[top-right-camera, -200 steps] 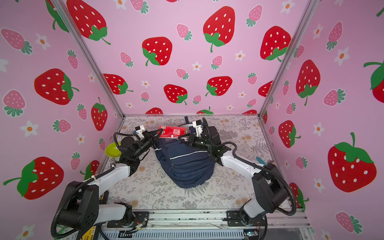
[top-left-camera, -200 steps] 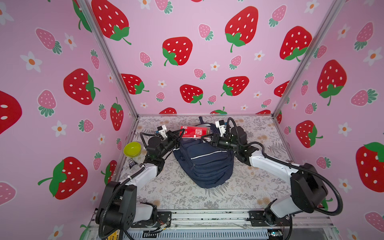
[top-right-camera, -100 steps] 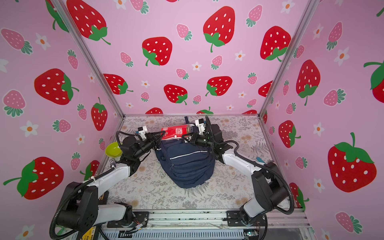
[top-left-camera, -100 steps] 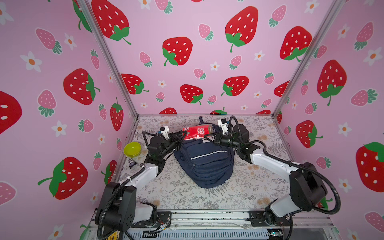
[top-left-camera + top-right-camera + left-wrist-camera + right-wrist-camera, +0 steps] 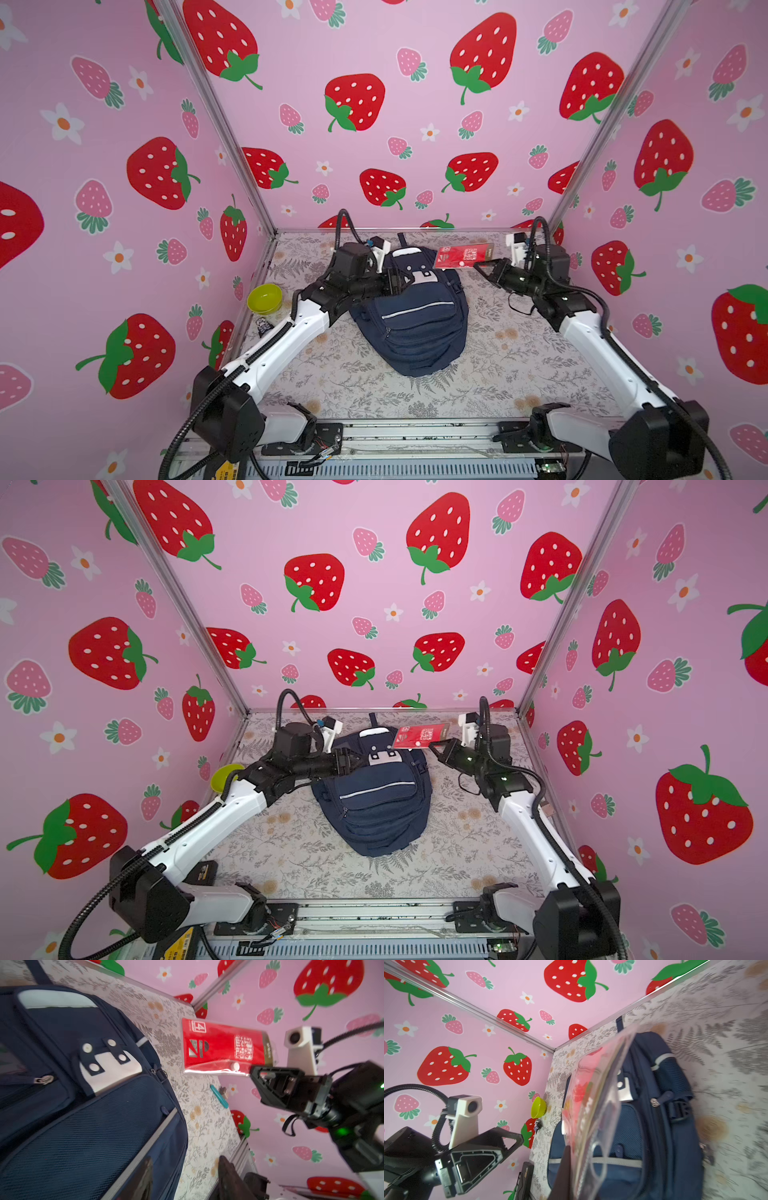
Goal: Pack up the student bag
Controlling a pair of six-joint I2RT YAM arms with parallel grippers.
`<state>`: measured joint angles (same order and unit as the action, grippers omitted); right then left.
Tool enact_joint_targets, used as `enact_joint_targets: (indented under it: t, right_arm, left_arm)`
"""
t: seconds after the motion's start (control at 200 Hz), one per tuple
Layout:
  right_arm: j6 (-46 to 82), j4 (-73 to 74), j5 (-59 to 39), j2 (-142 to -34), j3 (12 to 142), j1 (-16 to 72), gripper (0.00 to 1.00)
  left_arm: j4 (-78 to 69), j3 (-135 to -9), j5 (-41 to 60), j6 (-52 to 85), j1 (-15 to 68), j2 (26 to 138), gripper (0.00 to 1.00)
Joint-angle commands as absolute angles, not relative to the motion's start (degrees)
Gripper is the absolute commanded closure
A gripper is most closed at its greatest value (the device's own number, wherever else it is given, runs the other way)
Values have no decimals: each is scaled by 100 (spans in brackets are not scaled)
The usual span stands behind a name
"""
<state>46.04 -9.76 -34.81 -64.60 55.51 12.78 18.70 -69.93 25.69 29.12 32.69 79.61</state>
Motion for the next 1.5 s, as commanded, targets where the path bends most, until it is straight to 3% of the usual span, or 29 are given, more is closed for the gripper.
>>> enact_joint_targets:
  t: [0.0,0.215,0.625,0.77,0.87,0.956,0.991,1.111,1.241,1.496]
  right_arm:
    - [3973,-2288,-3808,-6035,5380,915,100]
    - [3779,-3046,-4161,-5437,4975,583,100]
    - [3788,-3564,-4477,-4810,4598,571,100]
    - [3779,-3512,-4573,-4790,4618,577,100]
    - [3796,-3410,-4663,-4740,4632,580,100]
    - [3827,-3323,-4737,-4699,4608,586,100]
    - [3839,-3299,-4762,-4702,4597,598,100]
    - [3908,-3171,-4786,-4687,4597,749,100]
    - [4085,-2987,-4668,-4689,4577,1185,100]
    - [5160,-1548,-4181,-4631,4055,2615,100]
  left_arm:
    - [3663,-7616,1811,1321,3797,8488,48]
    - [4535,-8337,1219,274,4624,9110,47]
    - [4710,-8366,128,-149,5037,9433,50]
    - [4581,-8353,-565,-47,5107,9509,60]
    - [4606,-8550,-966,33,5115,9514,77]
    - [4493,-8607,-1263,117,5092,9421,100]
    - [4407,-8585,-1300,146,5060,9363,100]
    - [4159,-8530,-628,443,4691,9180,100]
    - [3410,-8163,906,1167,3969,8840,100]
    - [2294,-7661,2941,1959,3293,8609,100]
